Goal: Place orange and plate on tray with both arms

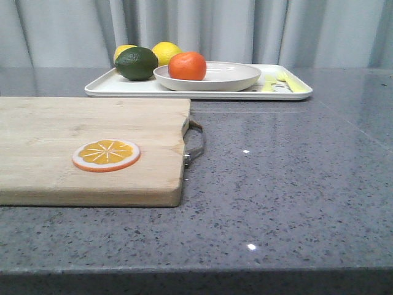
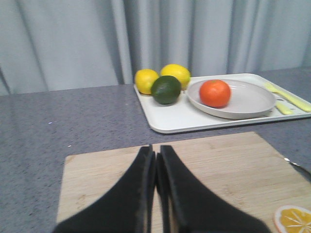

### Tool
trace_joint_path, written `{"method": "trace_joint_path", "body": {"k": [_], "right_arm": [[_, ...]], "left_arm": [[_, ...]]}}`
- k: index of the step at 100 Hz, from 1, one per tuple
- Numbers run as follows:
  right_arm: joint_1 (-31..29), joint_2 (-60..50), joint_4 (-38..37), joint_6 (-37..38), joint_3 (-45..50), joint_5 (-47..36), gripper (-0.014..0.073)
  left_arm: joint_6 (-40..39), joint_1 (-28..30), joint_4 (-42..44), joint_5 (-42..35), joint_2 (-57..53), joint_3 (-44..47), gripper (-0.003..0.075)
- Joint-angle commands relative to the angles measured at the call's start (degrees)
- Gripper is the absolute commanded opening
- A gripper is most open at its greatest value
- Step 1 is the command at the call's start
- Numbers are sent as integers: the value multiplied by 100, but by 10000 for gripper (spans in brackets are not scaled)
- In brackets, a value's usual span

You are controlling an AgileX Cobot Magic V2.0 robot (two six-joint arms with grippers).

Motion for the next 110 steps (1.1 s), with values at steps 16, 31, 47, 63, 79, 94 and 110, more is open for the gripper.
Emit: {"method": "trace_joint_path", "body": {"k": [16,31,47,63,79,94,110], "right_arm": [[-4,20,73,-46,-140,-397,-24],[-4,20,73,-46,-140,-397,-24],[-4,20,73,-46,-140,-397,-24],[-4,20,73,-46,-140,-397,-24],[-4,20,73,-46,-140,-397,-24],[-4,20,73,-46,-140,-397,-24],[-4,20,73,-46,-140,-397,-24]], "left_arm": [[-40,980,-21,-513,-776,565,-20],[-40,1507,-31,-521,-1320,1083,-20],[-106,1767,-58,-665,-1934,1570,-20],[-569,1768,31,-999,-2021,2008,-20],[-578,1651,224,-1064,-2021,2167,-20],[-578,1609,252,-1052,-2021,2167,-20],[-578,1609,283,-1043,-2011,2167,-20]]}}
